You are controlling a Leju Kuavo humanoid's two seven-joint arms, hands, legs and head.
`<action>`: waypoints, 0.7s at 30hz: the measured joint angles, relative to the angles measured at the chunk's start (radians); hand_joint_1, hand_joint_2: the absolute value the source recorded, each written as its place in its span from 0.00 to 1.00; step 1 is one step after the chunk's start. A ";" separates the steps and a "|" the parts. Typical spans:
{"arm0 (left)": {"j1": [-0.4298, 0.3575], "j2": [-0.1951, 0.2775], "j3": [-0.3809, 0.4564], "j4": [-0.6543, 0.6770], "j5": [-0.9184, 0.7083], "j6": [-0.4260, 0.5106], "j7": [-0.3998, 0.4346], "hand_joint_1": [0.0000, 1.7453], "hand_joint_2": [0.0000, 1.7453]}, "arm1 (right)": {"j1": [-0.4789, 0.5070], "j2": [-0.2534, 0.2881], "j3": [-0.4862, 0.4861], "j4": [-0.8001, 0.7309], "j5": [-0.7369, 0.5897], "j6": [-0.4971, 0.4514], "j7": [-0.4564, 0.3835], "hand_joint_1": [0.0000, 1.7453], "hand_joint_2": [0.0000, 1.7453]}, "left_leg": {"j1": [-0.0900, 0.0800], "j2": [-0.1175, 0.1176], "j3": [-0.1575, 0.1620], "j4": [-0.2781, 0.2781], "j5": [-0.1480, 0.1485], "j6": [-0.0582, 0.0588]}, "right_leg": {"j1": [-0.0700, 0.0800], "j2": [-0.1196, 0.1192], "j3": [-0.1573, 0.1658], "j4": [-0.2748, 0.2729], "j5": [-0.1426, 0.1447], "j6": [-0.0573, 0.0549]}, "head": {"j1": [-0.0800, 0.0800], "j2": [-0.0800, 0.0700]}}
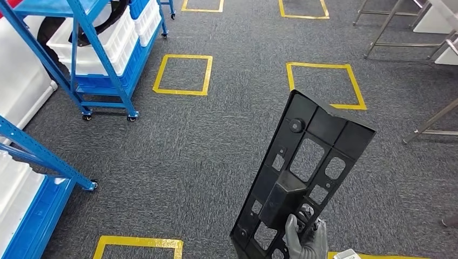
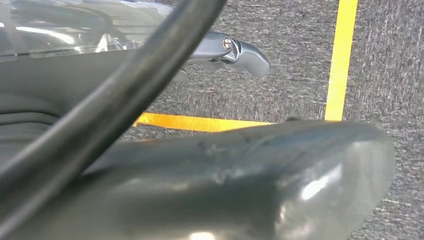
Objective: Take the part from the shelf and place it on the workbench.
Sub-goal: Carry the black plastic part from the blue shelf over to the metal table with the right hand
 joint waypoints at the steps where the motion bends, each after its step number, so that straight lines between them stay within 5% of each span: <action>1: -0.001 0.000 0.000 0.000 0.000 0.000 0.000 0.00 0.00 | 0.001 0.000 0.000 0.000 0.001 0.000 0.000 1.00 1.00 | 0.001 0.014 0.003 -0.006 0.004 0.008 | 0.001 -0.011 -0.006 0.010 -0.007 0.005 | 0.000 0.000; 4: 0.000 -0.001 0.001 0.000 0.000 0.000 -0.002 0.00 0.00 | -0.001 0.000 -0.001 0.000 0.007 0.001 0.001 1.00 1.00 | -0.001 0.060 0.006 -0.020 0.012 0.023 | 0.005 -0.106 -0.071 0.144 -0.085 0.014 | 0.001 0.000; 6: 0.002 -0.001 0.002 0.000 0.000 0.000 -0.002 0.00 0.00 | -0.003 0.000 -0.001 0.000 0.012 0.003 0.001 1.00 1.00 | -0.005 0.093 0.006 -0.019 0.011 0.025 | 0.001 -0.135 -0.124 0.252 -0.126 0.019 | 0.001 0.000; 7: 0.002 -0.001 0.002 0.000 0.000 0.000 -0.002 0.00 0.00 | -0.002 0.000 -0.001 0.000 0.013 0.003 0.001 1.00 1.00 | -0.006 0.108 0.007 -0.019 0.009 0.025 | -0.001 -0.140 -0.130 0.265 -0.122 0.020 | 0.001 0.000; 8: 0.002 -0.001 0.003 0.000 0.000 0.000 -0.002 0.00 0.00 | -0.002 0.000 -0.002 0.000 0.013 0.004 0.001 1.00 1.00 | -0.006 0.123 0.008 -0.019 0.007 0.024 | -0.002 -0.146 -0.115 0.240 -0.100 0.021 | 0.000 0.000; 10: 0.000 -0.001 0.003 0.000 0.000 0.000 -0.002 0.00 0.00 | -0.003 0.000 -0.003 0.000 0.014 0.005 0.001 1.00 1.00 | -0.007 0.147 0.014 -0.019 0.002 0.018 | -0.001 -0.176 -0.042 0.107 -0.041 0.018 | 0.001 0.000; 12: -0.001 -0.001 0.003 0.000 0.000 0.000 -0.002 0.00 0.00 | -0.004 0.000 -0.004 0.000 0.015 0.005 0.002 1.00 1.00 | -0.011 0.166 0.021 -0.018 -0.005 0.009 | 0.007 -0.205 0.012 0.006 -0.013 0.009 | 0.000 0.000; 15: -0.007 -0.001 0.003 0.000 0.000 0.000 -0.002 0.00 0.00 | -0.003 0.000 -0.006 0.000 0.015 0.005 0.002 1.00 1.00 | -0.013 0.188 0.030 -0.019 -0.012 -0.007 | 0.014 -0.186 0.018 -0.012 -0.012 -0.008 | 0.000 0.000; 17: -0.010 -0.002 0.003 0.000 0.000 0.000 -0.002 0.00 0.00 | -0.002 0.001 -0.007 0.000 0.015 0.005 0.001 1.00 1.00 | -0.009 0.158 0.023 0.009 -0.037 -0.016 | 0.009 -0.168 0.022 -0.021 -0.007 -0.021 | 0.000 0.000; 19: -0.009 -0.003 0.003 0.000 0.000 -0.001 -0.002 0.00 0.00 | -0.004 0.002 -0.007 0.000 0.015 0.006 0.001 1.00 1.00 | -0.006 0.106 -0.024 0.118 -0.100 -0.019 | 0.007 -0.149 0.024 -0.024 -0.005 -0.031 | 0.000 0.000; 21: -0.005 -0.003 0.003 0.000 0.000 -0.001 -0.002 0.00 0.00 | -0.005 0.004 -0.007 0.000 0.015 0.006 0.001 1.00 1.00 | -0.006 0.086 -0.083 0.240 -0.153 -0.020 | 0.010 -0.129 0.023 -0.024 -0.005 -0.034 | 0.000 0.000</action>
